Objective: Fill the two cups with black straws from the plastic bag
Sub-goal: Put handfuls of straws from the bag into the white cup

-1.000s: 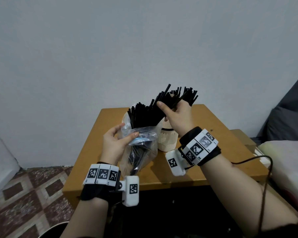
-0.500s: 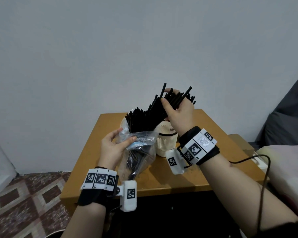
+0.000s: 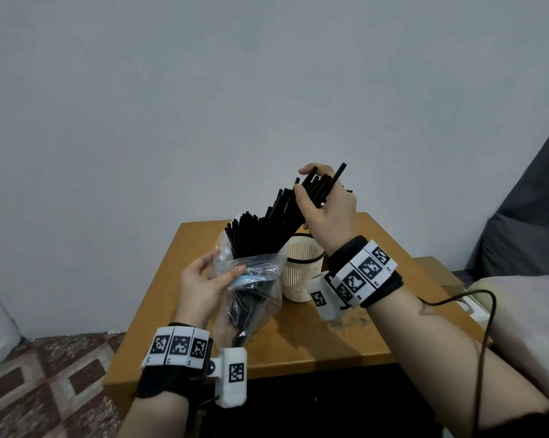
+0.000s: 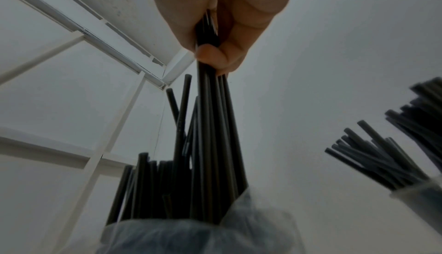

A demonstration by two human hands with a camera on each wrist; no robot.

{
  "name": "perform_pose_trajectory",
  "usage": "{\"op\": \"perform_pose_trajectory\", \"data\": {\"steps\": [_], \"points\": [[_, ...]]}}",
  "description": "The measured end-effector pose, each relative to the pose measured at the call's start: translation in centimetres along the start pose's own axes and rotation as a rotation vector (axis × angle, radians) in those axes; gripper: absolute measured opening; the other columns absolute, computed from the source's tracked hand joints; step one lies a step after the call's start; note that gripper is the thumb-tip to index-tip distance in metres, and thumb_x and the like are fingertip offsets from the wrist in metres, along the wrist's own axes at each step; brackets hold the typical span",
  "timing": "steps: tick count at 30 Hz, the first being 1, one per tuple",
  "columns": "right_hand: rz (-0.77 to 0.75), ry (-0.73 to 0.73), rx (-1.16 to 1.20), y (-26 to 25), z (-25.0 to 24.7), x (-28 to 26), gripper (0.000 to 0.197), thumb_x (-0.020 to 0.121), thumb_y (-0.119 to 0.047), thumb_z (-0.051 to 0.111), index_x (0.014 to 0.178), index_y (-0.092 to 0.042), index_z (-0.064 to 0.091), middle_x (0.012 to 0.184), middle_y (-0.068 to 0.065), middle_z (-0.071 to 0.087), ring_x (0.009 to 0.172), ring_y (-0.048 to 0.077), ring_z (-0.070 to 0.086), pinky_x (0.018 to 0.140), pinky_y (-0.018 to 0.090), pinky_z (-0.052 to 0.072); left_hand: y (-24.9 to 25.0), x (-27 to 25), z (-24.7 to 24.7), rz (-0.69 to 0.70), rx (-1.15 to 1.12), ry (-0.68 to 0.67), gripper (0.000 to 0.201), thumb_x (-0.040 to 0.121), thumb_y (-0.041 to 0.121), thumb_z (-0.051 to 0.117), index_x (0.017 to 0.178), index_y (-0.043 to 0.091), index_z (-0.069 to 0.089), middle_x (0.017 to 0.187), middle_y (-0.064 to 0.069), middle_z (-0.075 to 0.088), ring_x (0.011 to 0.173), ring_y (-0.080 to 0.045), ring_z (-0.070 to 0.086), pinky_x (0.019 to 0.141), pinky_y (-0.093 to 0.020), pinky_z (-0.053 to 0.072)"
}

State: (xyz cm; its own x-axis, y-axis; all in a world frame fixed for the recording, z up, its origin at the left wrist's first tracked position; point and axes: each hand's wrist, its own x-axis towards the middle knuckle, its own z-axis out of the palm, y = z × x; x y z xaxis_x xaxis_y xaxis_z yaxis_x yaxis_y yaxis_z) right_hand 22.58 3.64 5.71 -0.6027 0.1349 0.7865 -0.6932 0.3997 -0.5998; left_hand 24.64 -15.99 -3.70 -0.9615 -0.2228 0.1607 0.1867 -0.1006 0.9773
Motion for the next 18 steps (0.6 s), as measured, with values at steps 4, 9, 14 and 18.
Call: {"op": "perform_pose_trajectory", "data": {"steps": [4, 9, 14, 18], "points": [[-0.007, -0.064, -0.056, -0.7, -0.5, 1.1, 0.009, 0.092, -0.018, 0.058, 0.098, -0.012, 0.057, 0.07, 0.011, 0.064, 0.043, 0.019, 0.059, 0.049, 0.031, 0.052, 0.1, 0.1, 0.0, 0.019, 0.027, 0.003, 0.059, 0.072, 0.0, 0.077, 0.126, 0.005, 0.054, 0.095, 0.008, 0.059, 0.065, 0.007, 0.066, 0.056, -0.009, 0.051], [0.018, -0.109, -0.084, -1.3, -0.9, 2.0, 0.01, 0.09, -0.021, 0.06, 0.092, -0.011, 0.059, 0.072, 0.007, 0.066, 0.044, 0.015, 0.06, 0.051, 0.03, 0.052, 0.0, 0.2, 0.0, 0.023, 0.05, 0.002, 0.059, 0.072, 0.003, 0.078, 0.126, 0.007, 0.054, 0.101, 0.005, 0.06, 0.08, -0.002, 0.062, 0.057, -0.01, 0.051], [0.056, -0.122, -0.015, -1.9, -1.5, 2.8, 0.011, 0.09, -0.02, 0.059, 0.094, -0.009, 0.059, 0.078, 0.008, 0.07, 0.049, 0.016, 0.063, 0.045, 0.029, 0.051, 0.0, 0.3, -0.3, 0.021, 0.066, 0.003, 0.062, 0.071, 0.007, 0.08, 0.127, 0.009, 0.054, 0.104, 0.006, 0.058, 0.086, -0.004, 0.061, 0.058, -0.012, 0.053], [0.058, -0.117, 0.026, -2.1, -2.1, 3.6, 0.009, 0.09, -0.018, 0.06, 0.093, -0.009, 0.059, 0.077, 0.01, 0.07, 0.062, 0.022, 0.068, 0.048, 0.035, 0.053, -0.2, 0.6, -0.4, 0.012, 0.069, 0.014, 0.067, 0.065, 0.014, 0.082, 0.126, 0.011, 0.055, 0.122, -0.007, 0.058, 0.101, -0.019, 0.064, 0.082, -0.032, 0.056]]}}
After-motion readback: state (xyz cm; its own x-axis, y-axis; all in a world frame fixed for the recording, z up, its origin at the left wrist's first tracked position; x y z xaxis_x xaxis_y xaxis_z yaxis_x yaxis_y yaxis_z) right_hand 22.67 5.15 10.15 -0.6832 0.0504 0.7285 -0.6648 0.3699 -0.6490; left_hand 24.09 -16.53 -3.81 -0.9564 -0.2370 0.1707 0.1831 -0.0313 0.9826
